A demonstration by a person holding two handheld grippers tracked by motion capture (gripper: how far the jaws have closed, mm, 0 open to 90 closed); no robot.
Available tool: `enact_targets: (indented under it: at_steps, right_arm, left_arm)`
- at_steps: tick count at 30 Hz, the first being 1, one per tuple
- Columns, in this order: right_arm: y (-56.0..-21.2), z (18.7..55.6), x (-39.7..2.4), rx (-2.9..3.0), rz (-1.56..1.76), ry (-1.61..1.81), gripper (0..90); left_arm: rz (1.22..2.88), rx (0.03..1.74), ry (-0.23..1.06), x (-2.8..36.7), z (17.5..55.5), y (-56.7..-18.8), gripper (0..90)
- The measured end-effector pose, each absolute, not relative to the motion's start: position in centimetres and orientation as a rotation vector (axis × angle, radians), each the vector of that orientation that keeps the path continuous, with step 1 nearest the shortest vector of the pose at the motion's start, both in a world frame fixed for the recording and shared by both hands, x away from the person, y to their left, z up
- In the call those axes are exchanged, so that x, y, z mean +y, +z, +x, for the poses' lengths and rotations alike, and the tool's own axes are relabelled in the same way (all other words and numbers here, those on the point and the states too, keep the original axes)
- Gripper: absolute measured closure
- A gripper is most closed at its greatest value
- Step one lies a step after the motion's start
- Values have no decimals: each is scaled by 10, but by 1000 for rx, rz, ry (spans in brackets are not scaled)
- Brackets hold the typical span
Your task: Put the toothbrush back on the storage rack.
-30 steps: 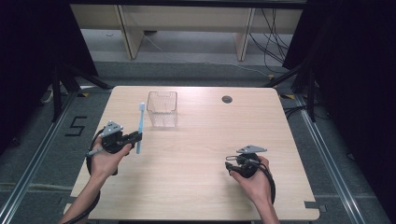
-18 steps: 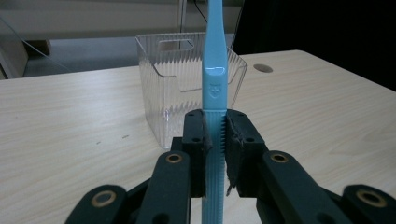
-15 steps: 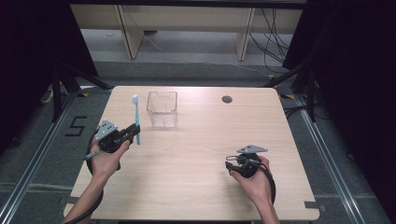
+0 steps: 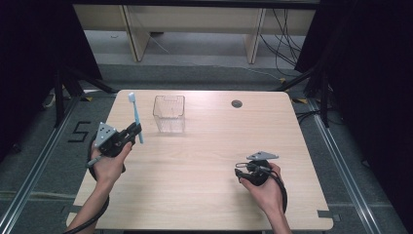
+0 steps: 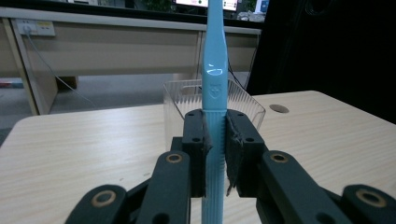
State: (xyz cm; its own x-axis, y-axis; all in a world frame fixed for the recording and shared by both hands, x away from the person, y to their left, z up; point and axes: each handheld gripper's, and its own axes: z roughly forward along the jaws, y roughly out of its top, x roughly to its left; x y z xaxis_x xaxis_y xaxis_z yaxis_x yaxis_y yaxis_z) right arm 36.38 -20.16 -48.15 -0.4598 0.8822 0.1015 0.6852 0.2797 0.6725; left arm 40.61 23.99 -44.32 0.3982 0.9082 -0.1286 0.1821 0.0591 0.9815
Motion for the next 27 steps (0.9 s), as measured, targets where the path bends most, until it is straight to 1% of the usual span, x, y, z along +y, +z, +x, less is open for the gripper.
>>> enact_targets:
  at_steps: [27]
  right_arm:
    - [-480, 363, -202, 2254, 1425, 940, 488]
  left_arm:
    - [1414, 1021, 856, 235, 420, -427, 784]
